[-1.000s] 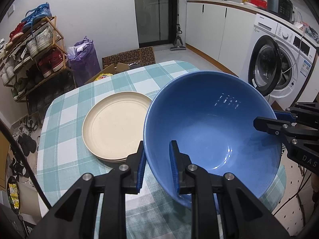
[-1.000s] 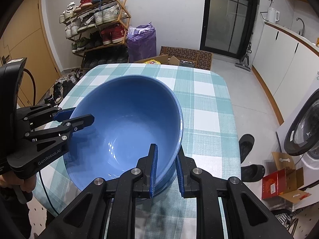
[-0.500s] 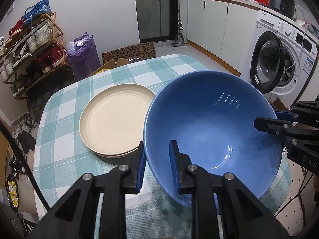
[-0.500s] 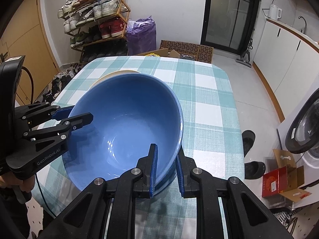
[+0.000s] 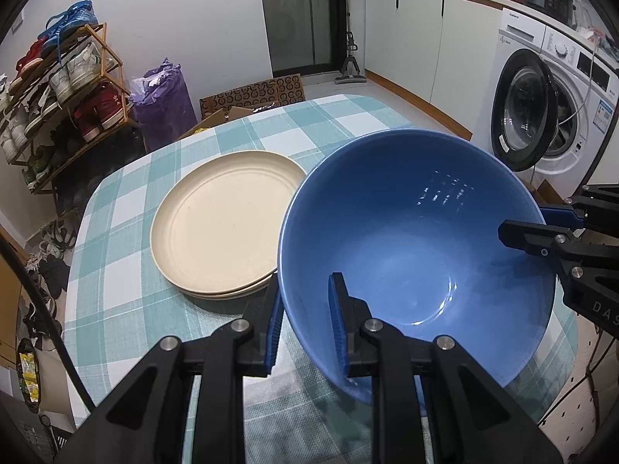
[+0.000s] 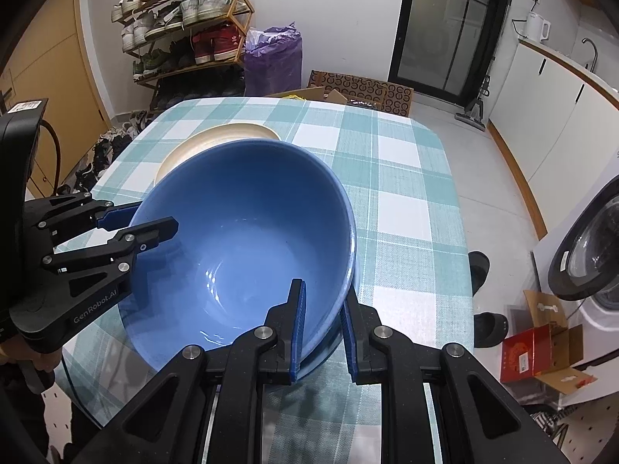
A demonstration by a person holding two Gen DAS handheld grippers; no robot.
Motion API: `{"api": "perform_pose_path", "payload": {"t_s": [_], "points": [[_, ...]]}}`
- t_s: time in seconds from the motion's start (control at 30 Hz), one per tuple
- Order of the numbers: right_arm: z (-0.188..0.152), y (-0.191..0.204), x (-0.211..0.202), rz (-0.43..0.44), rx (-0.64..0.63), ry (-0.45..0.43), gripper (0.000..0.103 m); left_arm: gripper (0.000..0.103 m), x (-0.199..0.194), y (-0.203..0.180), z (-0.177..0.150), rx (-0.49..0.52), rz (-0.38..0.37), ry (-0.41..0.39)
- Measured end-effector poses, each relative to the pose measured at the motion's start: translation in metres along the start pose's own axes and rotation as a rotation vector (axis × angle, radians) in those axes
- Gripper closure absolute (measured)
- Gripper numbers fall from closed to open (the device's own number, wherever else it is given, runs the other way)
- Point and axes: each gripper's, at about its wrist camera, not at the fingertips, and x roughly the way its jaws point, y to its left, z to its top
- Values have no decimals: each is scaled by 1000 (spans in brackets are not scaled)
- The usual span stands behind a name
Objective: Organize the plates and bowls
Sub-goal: 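Carry the darker blue bowl over the light blue bowl and lower it inside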
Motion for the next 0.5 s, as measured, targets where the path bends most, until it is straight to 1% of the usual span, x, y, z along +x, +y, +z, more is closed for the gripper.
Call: {"api": "perform_pose_path", "payload": {"t_s": [0.33, 0.5], "points": [[-1, 3, 4, -14, -12, 9, 85, 82, 5, -3, -4, 14, 13, 6], [-3, 6, 5, -38, -34, 3, 85, 82, 8, -3, -7, 13, 18, 9]]}}
